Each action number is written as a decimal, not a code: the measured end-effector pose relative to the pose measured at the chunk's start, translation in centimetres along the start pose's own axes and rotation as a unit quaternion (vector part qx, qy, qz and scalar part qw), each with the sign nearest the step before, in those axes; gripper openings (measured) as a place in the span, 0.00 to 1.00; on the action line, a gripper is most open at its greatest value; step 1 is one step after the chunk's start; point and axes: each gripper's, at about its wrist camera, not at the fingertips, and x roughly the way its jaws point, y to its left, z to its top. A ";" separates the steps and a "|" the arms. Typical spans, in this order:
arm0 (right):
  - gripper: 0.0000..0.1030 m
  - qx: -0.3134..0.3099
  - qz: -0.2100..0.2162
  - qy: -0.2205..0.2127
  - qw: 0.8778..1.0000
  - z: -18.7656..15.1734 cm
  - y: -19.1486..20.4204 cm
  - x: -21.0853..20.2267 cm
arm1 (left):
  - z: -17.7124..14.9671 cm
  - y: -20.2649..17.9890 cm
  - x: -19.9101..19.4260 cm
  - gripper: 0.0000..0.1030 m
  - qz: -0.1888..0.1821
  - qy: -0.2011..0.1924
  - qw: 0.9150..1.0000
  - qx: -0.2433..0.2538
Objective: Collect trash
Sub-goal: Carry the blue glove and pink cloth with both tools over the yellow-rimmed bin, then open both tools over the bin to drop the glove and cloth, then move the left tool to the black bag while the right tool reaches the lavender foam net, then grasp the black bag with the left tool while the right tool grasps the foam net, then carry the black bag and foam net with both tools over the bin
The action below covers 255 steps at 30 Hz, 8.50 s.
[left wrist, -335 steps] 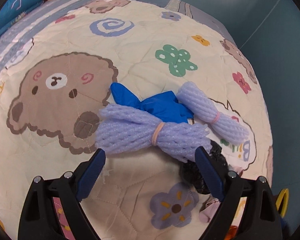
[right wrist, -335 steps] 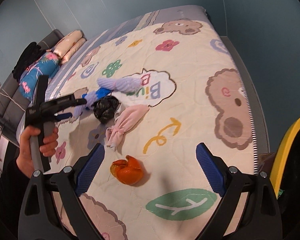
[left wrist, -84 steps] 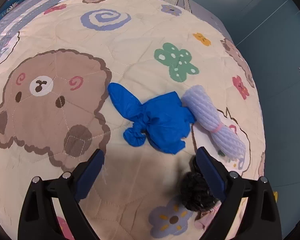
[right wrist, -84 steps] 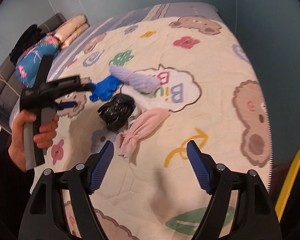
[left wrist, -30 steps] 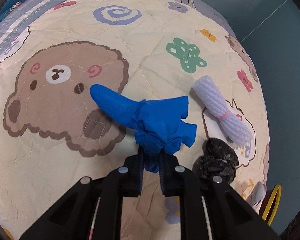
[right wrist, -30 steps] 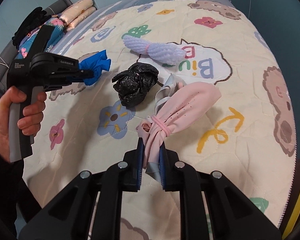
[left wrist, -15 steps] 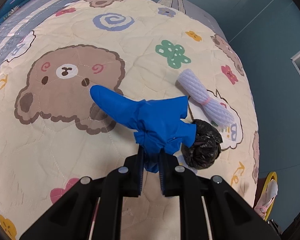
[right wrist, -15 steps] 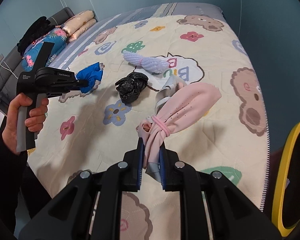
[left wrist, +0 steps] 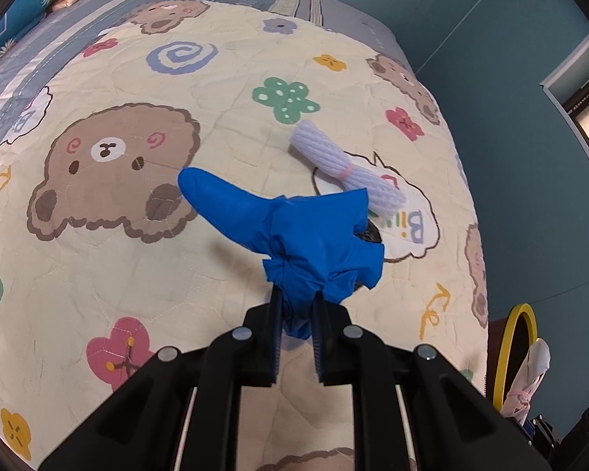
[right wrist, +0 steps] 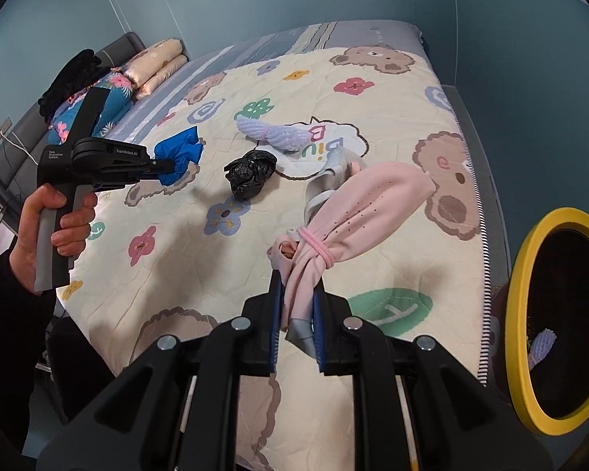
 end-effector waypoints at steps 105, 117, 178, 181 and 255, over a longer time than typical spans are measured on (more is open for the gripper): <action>0.51 0.250 -0.135 -0.093 0.954 -9.7 -26.4 -11.4 | -11.2 -35.8 7.1 0.84 -0.174 0.072 0.960 0.207; 0.59 0.200 -0.126 -0.078 0.969 -5.2 -22.9 -10.1 | -6.6 -26.4 6.2 0.85 -0.144 0.047 0.979 0.136; 0.45 -0.204 -0.105 0.190 0.955 22.4 6.9 32.1 | 0.8 -0.7 12.8 0.55 -0.116 0.040 0.992 -0.020; 0.37 -0.210 -0.091 0.194 0.954 22.0 7.6 32.2 | 0.7 -0.9 13.0 0.39 -0.125 0.046 0.991 -0.024; 0.19 0.150 -0.051 -0.048 0.986 0.2 -19.8 -7.8 | -14.7 -28.2 -1.9 0.24 -0.096 -0.026 0.940 0.327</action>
